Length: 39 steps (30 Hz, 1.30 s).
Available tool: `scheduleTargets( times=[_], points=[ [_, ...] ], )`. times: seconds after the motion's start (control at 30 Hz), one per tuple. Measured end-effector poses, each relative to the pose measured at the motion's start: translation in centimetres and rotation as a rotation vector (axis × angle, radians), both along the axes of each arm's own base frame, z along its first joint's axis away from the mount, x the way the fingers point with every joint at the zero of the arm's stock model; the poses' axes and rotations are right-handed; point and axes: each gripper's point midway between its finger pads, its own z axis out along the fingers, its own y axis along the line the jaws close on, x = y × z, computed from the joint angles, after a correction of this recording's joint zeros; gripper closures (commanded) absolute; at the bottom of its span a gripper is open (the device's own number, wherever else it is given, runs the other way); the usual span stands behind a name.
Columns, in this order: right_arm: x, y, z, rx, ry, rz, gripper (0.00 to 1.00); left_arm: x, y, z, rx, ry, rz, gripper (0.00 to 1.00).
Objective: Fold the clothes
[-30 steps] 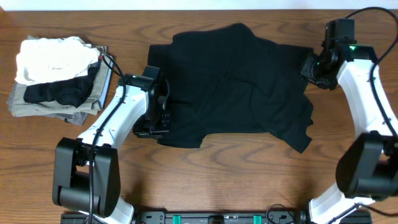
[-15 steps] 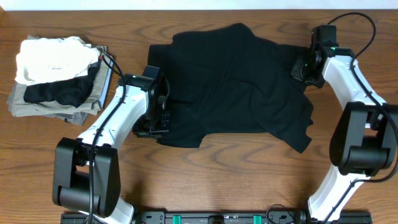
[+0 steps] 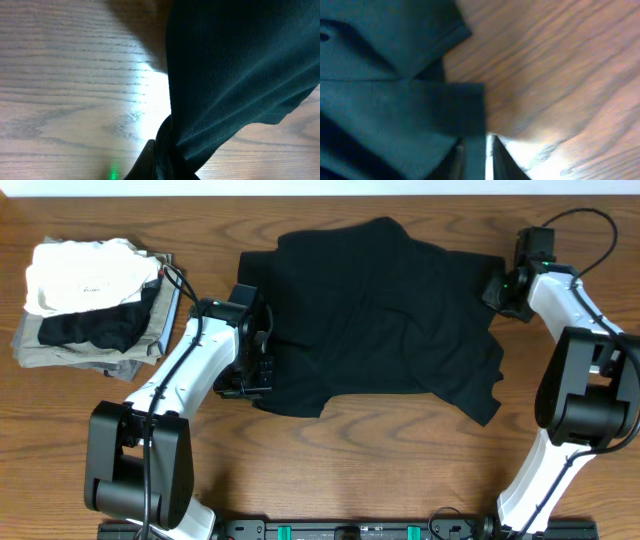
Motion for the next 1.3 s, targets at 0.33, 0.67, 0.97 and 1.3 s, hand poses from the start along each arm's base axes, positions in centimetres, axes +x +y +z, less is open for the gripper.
scheduleTargets(
  times=[0.33, 0.67, 0.97, 1.3],
  points=[
    [0.5, -0.9, 0.2, -0.005, -0.027, -0.012, 0.63, 0.5, -0.1, -0.1, -0.005, -0.019, 0.0, 0.93],
    [1.5, -0.5, -0.9, 0.02, -0.053, 0.004, 0.64, 0.4, -0.1, -0.1, -0.005, -0.018, 0.0, 0.93],
    [2.1, -0.1, -1.3, 0.041, -0.07, 0.017, 0.89, 0.4, -0.1, -0.1, -0.005, -0.018, 0.0, 0.93],
    [2.5, -0.4, -1.4, 0.03, -0.067, 0.015, 0.99, 0.4, -0.1, -0.1, -0.005, -0.018, 0.0, 0.93]
  ],
)
